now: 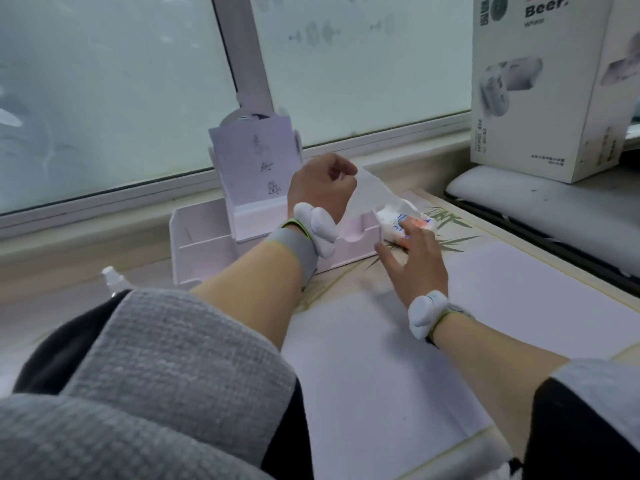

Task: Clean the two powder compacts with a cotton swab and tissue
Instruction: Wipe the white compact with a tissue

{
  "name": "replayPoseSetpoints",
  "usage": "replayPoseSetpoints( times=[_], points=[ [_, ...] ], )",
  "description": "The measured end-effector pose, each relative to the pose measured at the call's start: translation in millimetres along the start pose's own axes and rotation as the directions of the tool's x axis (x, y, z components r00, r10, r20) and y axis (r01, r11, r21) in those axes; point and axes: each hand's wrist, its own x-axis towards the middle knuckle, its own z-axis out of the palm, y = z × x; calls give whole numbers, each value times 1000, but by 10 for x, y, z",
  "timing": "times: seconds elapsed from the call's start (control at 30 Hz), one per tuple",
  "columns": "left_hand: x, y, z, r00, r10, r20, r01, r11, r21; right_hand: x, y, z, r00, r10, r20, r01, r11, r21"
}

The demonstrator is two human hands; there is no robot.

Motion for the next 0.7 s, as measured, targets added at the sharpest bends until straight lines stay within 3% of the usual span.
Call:
replayPoseSetpoints(
  times=[0.17,0.33,0.53,0.6,0.7],
  points=[
    [-234,13,-497,995,-62,-77,56,996,-76,-123,-757,10,988,80,130,-109,967,232],
    [-415,-119,-996,997,-64,-52,61,997,-57,-237,-1205,62,971,-53,235,9,983,181],
    [-607,-249,-1635,993,-115,-11,114,993,-31,-455,-1760,179,919,-81,385,4,980,197],
    [-679,-296,-1821,983,-179,37,181,981,-66,-526,-1897,278,915,-71,396,-27,971,238],
    [-837,-422,-2066,951,-282,128,304,927,-221,-682,-2172,360,892,-4,451,-196,898,395]
  ],
)
